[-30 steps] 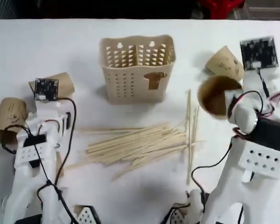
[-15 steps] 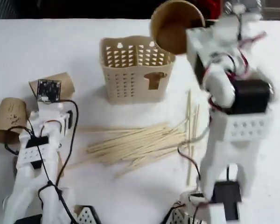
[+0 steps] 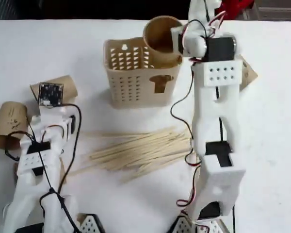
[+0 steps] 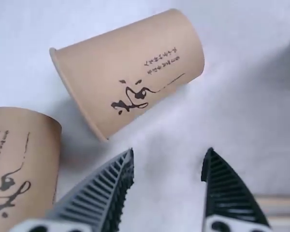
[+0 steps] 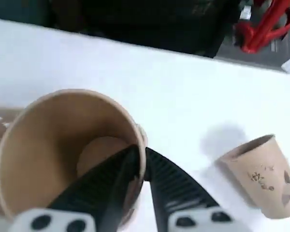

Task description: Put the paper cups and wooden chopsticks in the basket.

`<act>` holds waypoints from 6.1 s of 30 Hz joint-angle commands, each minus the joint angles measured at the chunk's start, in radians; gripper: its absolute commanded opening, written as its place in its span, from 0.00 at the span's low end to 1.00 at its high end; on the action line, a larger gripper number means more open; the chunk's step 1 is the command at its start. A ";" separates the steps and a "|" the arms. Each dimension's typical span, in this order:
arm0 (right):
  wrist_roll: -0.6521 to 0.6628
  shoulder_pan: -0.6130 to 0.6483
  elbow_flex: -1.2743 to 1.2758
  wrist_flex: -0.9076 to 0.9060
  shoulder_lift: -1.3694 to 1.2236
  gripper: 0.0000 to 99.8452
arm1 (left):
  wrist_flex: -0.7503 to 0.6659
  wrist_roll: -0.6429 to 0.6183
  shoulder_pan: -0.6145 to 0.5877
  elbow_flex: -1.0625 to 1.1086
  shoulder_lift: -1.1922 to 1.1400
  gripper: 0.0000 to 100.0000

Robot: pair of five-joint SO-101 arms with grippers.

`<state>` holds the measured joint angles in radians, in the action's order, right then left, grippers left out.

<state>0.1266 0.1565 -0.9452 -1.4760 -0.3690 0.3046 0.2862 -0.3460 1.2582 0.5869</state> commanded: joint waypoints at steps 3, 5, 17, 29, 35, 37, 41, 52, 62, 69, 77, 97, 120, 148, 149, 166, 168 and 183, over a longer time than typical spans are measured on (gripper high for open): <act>0.000 0.004 -0.041 -0.025 0.010 0.04 | -0.023 0.014 0.021 0.002 0.028 0.25; 0.000 0.004 -0.041 -0.033 0.022 0.10 | -0.023 0.014 0.021 0.002 0.028 0.25; 0.005 -0.102 -0.041 -0.108 0.122 0.32 | -0.023 0.014 0.021 0.002 0.028 0.25; 0.219 -0.433 -0.009 0.283 -0.203 0.03 | -0.023 0.014 0.021 0.002 0.028 0.25; 0.002 -0.380 -0.167 0.538 -0.441 0.03 | -0.023 0.014 0.021 0.002 0.028 0.25; -0.032 -0.381 -0.224 0.628 -0.519 0.03 | -0.023 0.014 0.021 0.002 0.028 0.25; -0.066 -0.383 -0.315 0.754 -0.673 0.07 | -0.023 0.014 0.021 0.002 0.028 0.25; 0.140 -0.409 -0.417 0.556 -0.889 0.20 | -0.023 0.014 0.021 0.003 0.028 0.25; 0.351 -0.424 -0.620 -0.067 -0.846 0.17 | -0.023 0.014 0.021 0.003 0.028 0.25; 0.480 -0.483 -0.712 -0.245 -0.831 0.01 | -0.023 0.014 0.021 0.003 0.028 0.25; 0.482 -0.602 -0.713 -0.249 -0.768 0.02 | -0.023 0.014 0.021 0.003 0.028 0.25; 0.658 -0.911 0.292 -0.122 -0.242 0.02 | -0.023 0.014 0.021 0.003 0.028 0.25; 0.336 -0.840 0.232 -0.079 0.041 0.02 | -0.023 0.014 0.021 0.003 0.028 0.25; 0.405 -0.624 1.522 0.407 1.247 0.02 | -0.025 0.014 0.021 0.003 0.028 0.25; 0.407 -0.624 1.622 0.486 1.277 0.02 | -0.025 0.014 0.021 0.003 0.028 0.25; 0.293 -0.769 1.815 0.892 0.875 0.03 | -0.025 0.014 0.021 0.003 0.028 0.25; 0.293 -0.806 1.817 0.889 0.875 0.07 | -0.025 0.014 0.022 0.003 0.028 0.25; 0.574 -0.794 1.817 0.650 0.875 0.02 | -0.025 0.014 0.022 0.003 0.028 0.25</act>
<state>0.6667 -0.6506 0.8976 -0.8025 0.5040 0.3046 0.2862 -0.3460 1.2674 0.5869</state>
